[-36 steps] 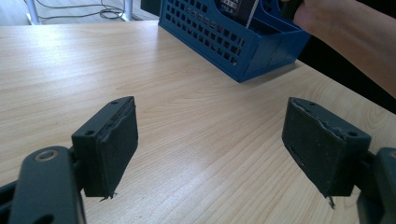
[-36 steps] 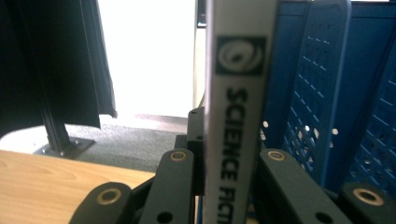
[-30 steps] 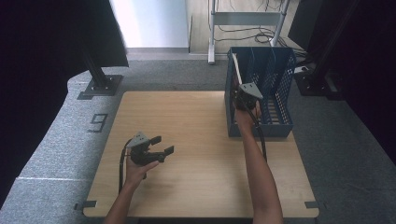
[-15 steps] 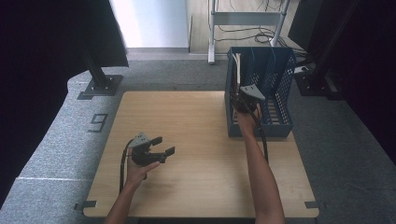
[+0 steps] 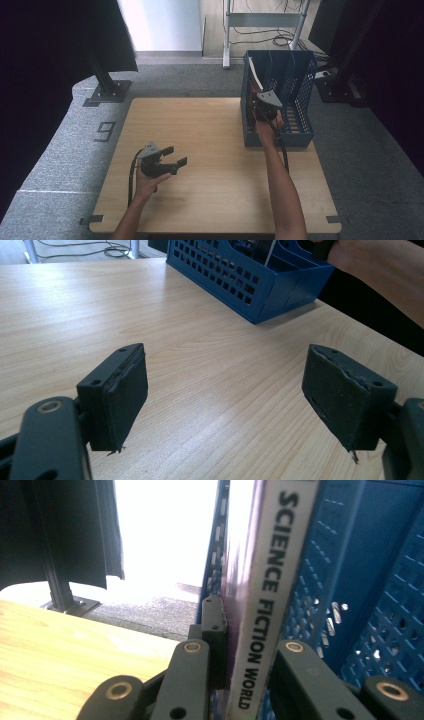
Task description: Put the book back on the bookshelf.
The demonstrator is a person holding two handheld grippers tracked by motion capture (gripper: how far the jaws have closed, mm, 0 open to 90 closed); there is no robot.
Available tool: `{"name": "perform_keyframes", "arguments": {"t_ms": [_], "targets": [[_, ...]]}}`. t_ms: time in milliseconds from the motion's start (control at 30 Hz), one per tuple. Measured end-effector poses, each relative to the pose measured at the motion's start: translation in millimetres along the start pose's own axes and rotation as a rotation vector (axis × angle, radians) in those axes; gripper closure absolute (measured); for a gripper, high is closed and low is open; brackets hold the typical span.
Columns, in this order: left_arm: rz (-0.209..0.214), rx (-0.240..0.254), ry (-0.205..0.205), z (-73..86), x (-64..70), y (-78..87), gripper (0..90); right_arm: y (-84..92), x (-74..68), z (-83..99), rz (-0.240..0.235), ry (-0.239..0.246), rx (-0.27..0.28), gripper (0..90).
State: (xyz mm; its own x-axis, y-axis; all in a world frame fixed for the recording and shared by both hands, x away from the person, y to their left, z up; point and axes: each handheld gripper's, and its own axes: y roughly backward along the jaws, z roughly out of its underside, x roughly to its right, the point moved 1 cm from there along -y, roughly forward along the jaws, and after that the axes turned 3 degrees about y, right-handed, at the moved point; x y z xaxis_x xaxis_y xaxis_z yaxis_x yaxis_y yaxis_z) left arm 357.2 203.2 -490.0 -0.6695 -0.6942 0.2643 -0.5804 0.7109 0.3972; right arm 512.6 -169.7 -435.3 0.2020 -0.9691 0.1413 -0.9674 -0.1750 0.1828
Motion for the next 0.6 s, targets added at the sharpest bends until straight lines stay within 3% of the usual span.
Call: {"name": "perform_keyframes", "arguments": {"t_ms": [200, 300, 600], "targets": [[-0.002, 0.004, 0.004, -0.3, -1.6, 0.7, 18.8, -1.7, 15.3, 2.2, 0.042, 0.007, 0.002, 81.3], [-0.004, 0.005, 0.006, -0.5, -2.3, 1.2, 18.8, -3.2, 19.8, -0.1, 0.050, 0.043, -0.011, 81.3], [-0.002, 0.009, 0.005, -1.4, -0.8, 2.5, 18.7, -2.7, 11.1, -2.2, 0.009, 0.076, 0.006, 81.2]]}}
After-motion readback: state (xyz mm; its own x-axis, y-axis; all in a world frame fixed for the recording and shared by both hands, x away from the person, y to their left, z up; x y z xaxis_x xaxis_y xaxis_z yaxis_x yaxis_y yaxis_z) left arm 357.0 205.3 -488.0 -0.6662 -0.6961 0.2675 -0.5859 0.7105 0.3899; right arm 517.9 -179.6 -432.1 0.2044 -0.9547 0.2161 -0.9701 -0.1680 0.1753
